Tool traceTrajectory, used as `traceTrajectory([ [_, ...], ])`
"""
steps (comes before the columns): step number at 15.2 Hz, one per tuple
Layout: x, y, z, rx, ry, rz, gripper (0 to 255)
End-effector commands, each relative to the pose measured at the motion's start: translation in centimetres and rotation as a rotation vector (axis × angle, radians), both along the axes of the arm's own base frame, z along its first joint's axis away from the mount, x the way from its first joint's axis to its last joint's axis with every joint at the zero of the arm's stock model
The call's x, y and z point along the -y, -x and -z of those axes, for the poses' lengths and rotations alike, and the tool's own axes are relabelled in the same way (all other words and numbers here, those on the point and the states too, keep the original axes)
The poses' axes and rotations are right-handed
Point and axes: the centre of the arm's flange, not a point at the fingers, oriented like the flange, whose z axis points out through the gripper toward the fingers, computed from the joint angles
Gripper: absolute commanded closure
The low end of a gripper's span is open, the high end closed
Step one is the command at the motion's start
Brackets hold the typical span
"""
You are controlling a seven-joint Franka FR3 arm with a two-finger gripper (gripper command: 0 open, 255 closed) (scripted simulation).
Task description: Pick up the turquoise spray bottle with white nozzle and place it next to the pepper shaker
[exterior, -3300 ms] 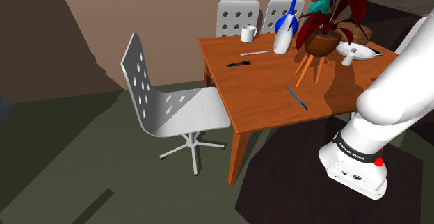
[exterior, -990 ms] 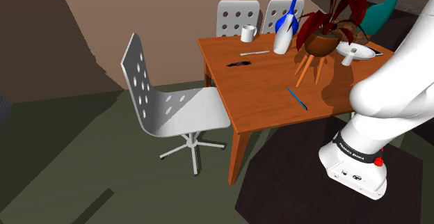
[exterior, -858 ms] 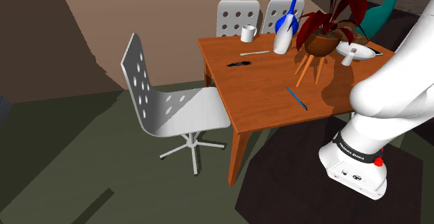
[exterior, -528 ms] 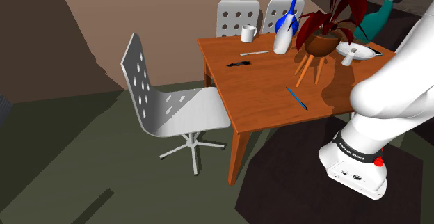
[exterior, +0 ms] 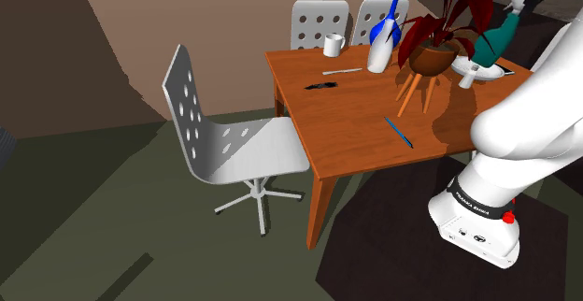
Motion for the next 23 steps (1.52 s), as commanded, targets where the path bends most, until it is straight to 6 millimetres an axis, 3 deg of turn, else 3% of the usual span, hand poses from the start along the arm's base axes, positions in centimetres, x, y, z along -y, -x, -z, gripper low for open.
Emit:
traceTrajectory([
  [1,0.0,0.1,1.1,0.000,0.001,0.000,255],
  [23,0.0,0.1,12.7,0.000,0.001,0.000,255],
])
